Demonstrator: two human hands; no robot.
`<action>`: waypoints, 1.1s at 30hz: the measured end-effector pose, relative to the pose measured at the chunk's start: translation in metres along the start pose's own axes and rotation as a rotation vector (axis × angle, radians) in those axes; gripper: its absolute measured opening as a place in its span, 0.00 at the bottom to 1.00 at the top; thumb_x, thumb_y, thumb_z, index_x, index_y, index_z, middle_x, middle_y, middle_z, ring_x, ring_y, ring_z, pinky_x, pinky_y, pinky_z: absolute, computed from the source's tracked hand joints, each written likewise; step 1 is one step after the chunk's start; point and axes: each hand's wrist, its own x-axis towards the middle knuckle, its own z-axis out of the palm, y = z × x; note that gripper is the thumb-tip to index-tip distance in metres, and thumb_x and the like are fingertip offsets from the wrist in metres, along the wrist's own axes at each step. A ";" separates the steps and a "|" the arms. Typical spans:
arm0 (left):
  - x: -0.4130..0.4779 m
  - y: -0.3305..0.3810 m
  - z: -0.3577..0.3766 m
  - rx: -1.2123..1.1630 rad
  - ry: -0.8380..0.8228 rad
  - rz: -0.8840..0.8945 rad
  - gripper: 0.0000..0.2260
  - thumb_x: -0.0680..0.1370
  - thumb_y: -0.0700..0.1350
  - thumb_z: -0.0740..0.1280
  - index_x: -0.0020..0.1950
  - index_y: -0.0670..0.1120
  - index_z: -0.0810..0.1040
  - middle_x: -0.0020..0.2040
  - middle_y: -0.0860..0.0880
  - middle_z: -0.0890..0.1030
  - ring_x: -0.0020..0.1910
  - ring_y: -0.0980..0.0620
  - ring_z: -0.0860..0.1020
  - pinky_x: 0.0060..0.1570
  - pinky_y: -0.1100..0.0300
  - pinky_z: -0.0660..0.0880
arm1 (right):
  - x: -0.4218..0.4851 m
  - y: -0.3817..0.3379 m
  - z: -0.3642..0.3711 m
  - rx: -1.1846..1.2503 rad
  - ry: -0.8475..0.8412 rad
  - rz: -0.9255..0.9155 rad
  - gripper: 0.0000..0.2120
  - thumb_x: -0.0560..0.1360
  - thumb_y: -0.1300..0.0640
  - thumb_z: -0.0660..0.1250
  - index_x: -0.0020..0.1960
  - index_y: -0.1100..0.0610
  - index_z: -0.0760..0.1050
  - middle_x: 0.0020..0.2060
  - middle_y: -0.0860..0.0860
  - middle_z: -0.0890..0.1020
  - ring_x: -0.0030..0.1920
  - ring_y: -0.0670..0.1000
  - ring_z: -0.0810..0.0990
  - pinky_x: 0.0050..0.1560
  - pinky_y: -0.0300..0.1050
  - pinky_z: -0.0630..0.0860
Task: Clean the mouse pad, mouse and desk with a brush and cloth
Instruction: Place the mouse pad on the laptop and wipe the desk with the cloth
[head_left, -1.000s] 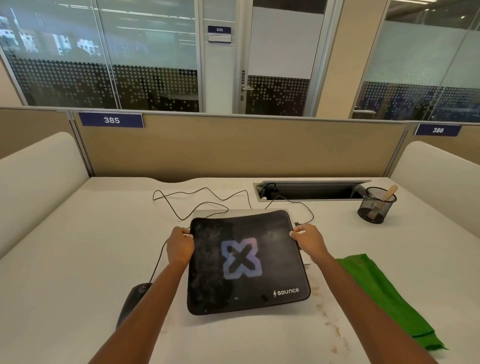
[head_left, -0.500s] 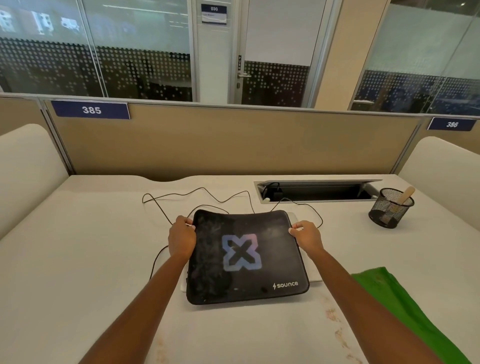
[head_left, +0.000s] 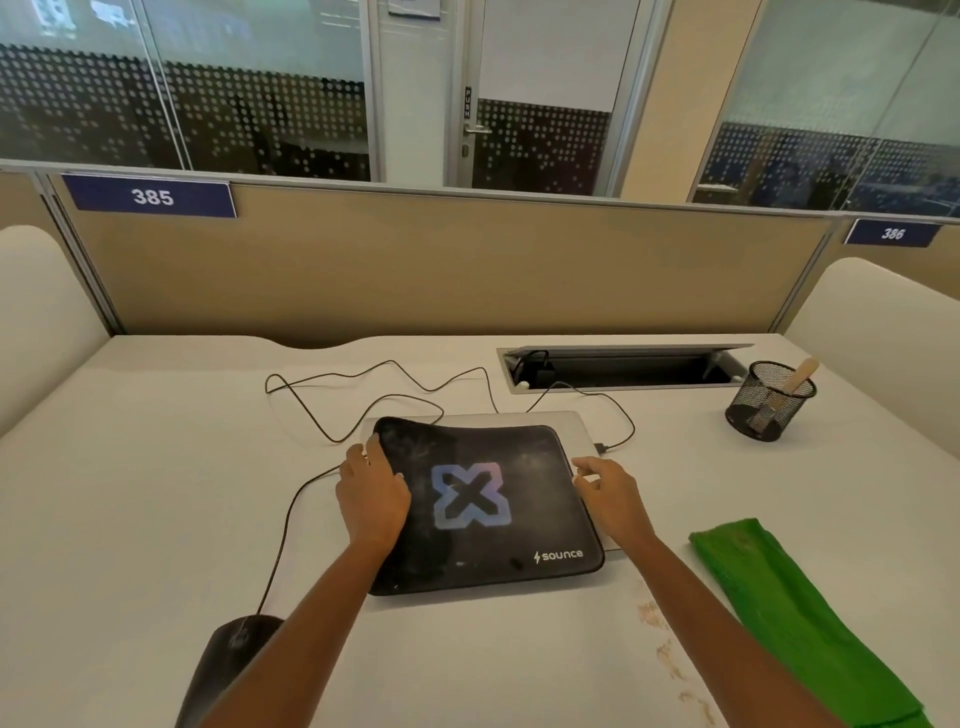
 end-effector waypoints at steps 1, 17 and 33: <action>-0.008 0.003 0.002 0.049 0.006 0.030 0.27 0.79 0.45 0.63 0.75 0.42 0.57 0.72 0.40 0.63 0.70 0.42 0.65 0.68 0.52 0.66 | -0.007 0.002 -0.003 -0.006 0.008 -0.030 0.14 0.77 0.63 0.61 0.62 0.61 0.74 0.60 0.59 0.77 0.55 0.56 0.78 0.53 0.41 0.72; -0.175 0.072 0.055 0.189 -0.201 0.626 0.24 0.73 0.45 0.71 0.68 0.43 0.73 0.71 0.40 0.69 0.71 0.40 0.67 0.68 0.47 0.64 | -0.111 0.077 -0.073 -0.426 0.255 -0.247 0.10 0.70 0.69 0.68 0.49 0.63 0.82 0.50 0.61 0.82 0.53 0.61 0.80 0.52 0.54 0.77; -0.219 0.083 0.088 0.311 -0.371 0.442 0.24 0.83 0.52 0.44 0.78 0.48 0.45 0.79 0.47 0.45 0.78 0.49 0.43 0.75 0.55 0.40 | -0.122 0.141 -0.129 -0.646 -0.103 0.210 0.35 0.73 0.33 0.55 0.74 0.41 0.46 0.74 0.57 0.54 0.70 0.61 0.61 0.67 0.60 0.63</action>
